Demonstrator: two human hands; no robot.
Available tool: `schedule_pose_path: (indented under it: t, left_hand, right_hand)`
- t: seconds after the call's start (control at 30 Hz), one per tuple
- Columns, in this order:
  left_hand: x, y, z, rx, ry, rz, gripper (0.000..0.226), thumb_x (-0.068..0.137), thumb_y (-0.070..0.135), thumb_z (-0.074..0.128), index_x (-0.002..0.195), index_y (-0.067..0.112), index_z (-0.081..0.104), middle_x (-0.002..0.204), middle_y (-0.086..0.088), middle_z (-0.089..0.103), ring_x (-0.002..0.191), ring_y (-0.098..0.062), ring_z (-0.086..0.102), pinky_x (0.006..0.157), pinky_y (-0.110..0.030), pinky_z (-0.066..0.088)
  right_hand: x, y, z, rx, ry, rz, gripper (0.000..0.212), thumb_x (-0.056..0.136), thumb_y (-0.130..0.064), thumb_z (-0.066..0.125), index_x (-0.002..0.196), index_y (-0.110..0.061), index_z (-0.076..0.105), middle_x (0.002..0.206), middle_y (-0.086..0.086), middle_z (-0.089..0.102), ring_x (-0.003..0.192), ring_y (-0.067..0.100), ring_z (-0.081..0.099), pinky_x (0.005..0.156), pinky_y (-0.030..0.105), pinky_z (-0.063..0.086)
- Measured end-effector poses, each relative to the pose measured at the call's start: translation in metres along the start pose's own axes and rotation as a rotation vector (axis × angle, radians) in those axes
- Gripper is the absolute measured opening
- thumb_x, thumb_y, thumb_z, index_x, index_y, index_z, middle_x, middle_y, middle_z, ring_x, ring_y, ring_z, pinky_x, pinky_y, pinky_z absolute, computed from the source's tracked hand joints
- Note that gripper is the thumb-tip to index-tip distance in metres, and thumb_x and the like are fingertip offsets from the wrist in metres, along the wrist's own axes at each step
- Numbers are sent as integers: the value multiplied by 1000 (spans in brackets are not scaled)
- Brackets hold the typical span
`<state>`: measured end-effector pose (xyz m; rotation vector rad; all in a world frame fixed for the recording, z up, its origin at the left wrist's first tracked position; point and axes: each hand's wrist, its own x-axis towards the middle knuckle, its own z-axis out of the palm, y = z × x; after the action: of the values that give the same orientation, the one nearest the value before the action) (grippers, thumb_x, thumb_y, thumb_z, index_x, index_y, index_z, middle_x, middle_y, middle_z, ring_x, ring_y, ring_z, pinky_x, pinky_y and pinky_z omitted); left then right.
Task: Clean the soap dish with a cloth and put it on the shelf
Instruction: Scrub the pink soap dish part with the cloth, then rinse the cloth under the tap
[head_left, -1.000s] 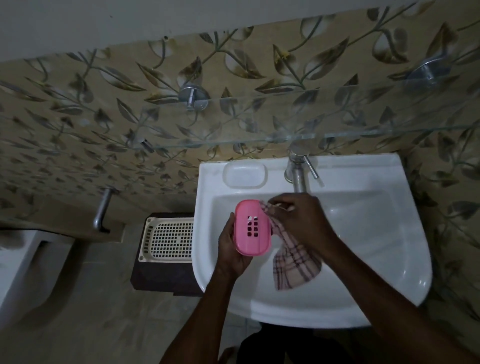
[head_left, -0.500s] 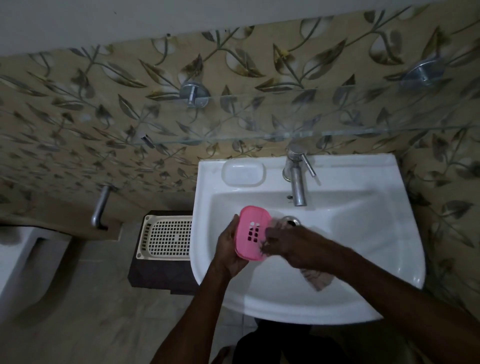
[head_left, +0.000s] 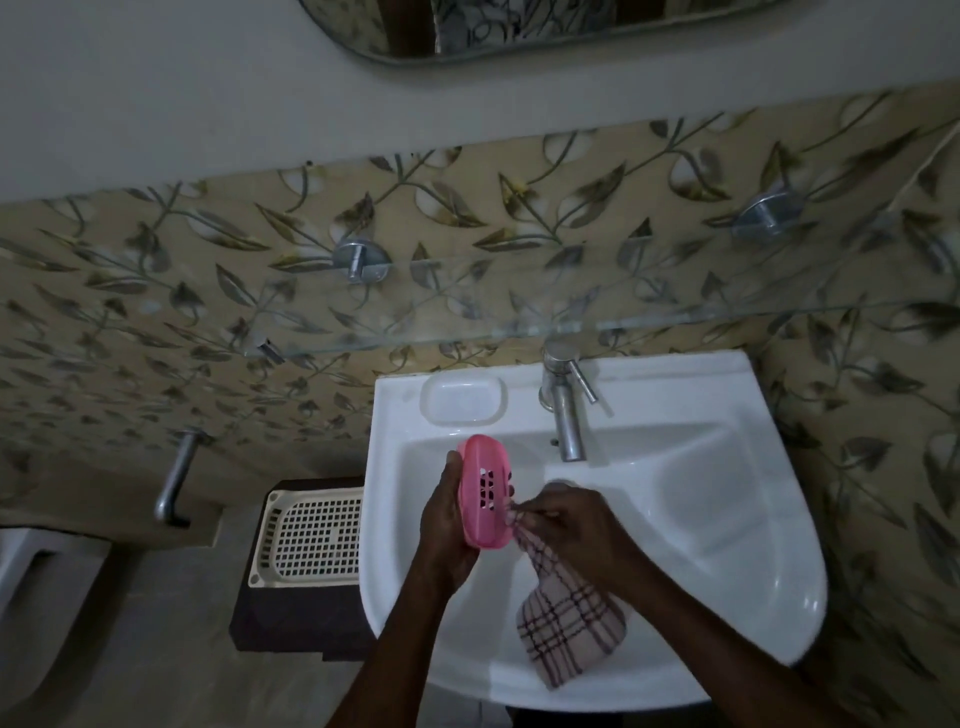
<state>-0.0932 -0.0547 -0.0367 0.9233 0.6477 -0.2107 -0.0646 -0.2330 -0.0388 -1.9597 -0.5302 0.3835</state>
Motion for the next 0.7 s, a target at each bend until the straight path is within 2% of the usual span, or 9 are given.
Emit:
schedule_pose_path:
  t: [0.1, 0.17, 0.23, 0.3, 0.4, 0.5, 0.57, 0.6, 0.7]
  left_hand:
    - [-18, 15, 17, 325, 41, 217, 73, 87, 66, 48, 137, 13, 54, 115, -16, 69, 100, -30, 68, 86, -43, 56]
    - [-34, 28, 43, 621, 1, 436, 69, 87, 66, 47, 142, 24, 48, 125, -4, 64, 107, -19, 65, 88, -35, 54]
    - [-45, 38, 82, 922, -157, 621, 62, 94, 59, 44, 148, 30, 37, 135, 4, 52, 114, -4, 56, 87, -22, 49]
    - [-45, 35, 127, 1232, -340, 734, 68, 94, 58, 41, 153, 29, 23, 139, -2, 41, 120, -6, 45, 94, -15, 39]
    - [-22, 7, 186, 1571, -468, 837, 86, 90, 63, 39, 157, 18, 12, 144, -18, 35, 129, -29, 36, 104, -36, 38]
    - [28, -27, 219, 1819, -385, 913, 89, 87, 60, 46, 152, 3, 25, 134, -31, 46, 118, -44, 47, 97, -51, 42]
    - [67, -40, 224, 1928, -342, 920, 86, 84, 56, 55, 143, -4, 39, 121, -32, 57, 104, -46, 58, 88, -53, 50]
    - [85, -46, 224, 1973, -330, 906, 86, 83, 54, 60, 141, -6, 42, 119, -33, 59, 103, -47, 60, 90, -56, 49]
    - [120, -55, 221, 2010, -377, 927, 88, 86, 44, 65, 148, -7, 28, 134, -37, 47, 123, -51, 47, 107, -66, 28]
  right_hand:
    - [-18, 15, -34, 364, 147, 258, 15, 89, -7, 68, 99, -13, 78, 96, 4, 77, 94, 23, 72, 82, 33, 57]
    - [-33, 26, -46, 441, 249, 343, 20, 89, -6, 66, 94, -21, 79, 97, 2, 78, 97, 23, 72, 86, 37, 57]
    - [-45, 32, -56, 454, 338, 390, 22, 90, -8, 66, 90, -26, 80, 94, 0, 78, 93, 20, 73, 85, 40, 57]
    - [-54, 34, -61, 491, 419, 445, 21, 90, -10, 66, 87, -27, 79, 91, -1, 79, 89, 17, 73, 81, 37, 57]
    - [-62, 42, -62, 566, 482, 519, 14, 92, -16, 65, 91, -19, 78, 89, 3, 79, 89, 21, 74, 81, 41, 58]
    - [-67, 50, -65, 654, 551, 546, 16, 92, -10, 62, 92, -16, 77, 89, 4, 79, 88, 21, 74, 77, 34, 58]
    - [-69, 52, -66, 728, 589, 562, 19, 92, -6, 60, 92, -16, 76, 91, 4, 79, 86, 19, 74, 71, 27, 57]
    - [-71, 54, -66, 771, 594, 569, 19, 93, -5, 59, 94, -15, 76, 92, 5, 79, 86, 19, 74, 72, 27, 56]
    - [-75, 59, -62, 846, 607, 583, 18, 93, -5, 58, 101, -10, 74, 96, 8, 78, 91, 25, 74, 78, 36, 57]
